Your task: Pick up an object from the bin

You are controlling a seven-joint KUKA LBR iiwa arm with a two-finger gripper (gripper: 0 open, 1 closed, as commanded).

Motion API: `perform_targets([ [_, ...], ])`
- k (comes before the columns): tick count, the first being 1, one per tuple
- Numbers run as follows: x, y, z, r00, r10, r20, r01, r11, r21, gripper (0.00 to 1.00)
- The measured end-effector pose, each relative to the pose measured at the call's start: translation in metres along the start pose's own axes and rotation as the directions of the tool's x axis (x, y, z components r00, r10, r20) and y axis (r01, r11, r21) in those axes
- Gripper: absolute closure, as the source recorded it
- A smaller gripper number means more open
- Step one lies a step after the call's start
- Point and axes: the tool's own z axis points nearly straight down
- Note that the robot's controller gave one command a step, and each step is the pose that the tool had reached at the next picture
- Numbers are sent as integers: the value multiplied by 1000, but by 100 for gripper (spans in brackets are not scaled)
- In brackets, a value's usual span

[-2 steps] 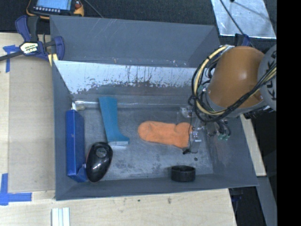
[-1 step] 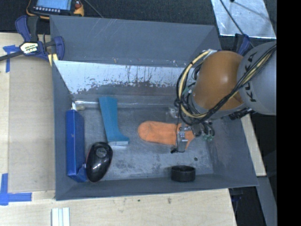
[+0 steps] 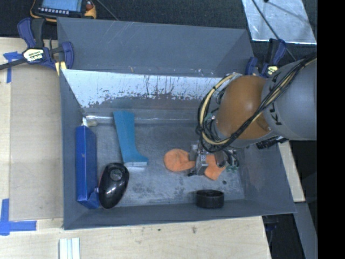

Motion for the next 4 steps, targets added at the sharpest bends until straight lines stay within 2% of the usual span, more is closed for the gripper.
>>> perform_targets([
  [1,0,0,0,1000,0,0,0,1000,0,100],
  [2,-22,-10,-6,958,-288,0,288,958,0,100],
  [4,-22,-10,-6,958,-287,0,287,958,0,100],
])
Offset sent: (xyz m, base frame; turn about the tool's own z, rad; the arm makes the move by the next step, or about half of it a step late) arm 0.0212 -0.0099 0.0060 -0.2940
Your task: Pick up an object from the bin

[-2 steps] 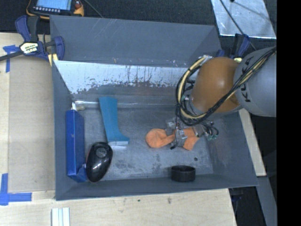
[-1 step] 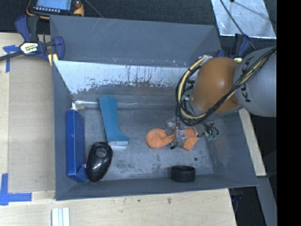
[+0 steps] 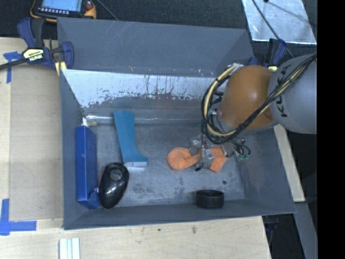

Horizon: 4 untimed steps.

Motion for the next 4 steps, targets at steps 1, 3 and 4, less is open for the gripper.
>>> perform_targets([
  [1,0,0,0,1000,0,0,0,1000,0,100],
  [3,0,0,0,1000,1,0,-1,1000,0,100],
  [4,31,-14,-181,1000,-10,5,10,1000,3,100],
])
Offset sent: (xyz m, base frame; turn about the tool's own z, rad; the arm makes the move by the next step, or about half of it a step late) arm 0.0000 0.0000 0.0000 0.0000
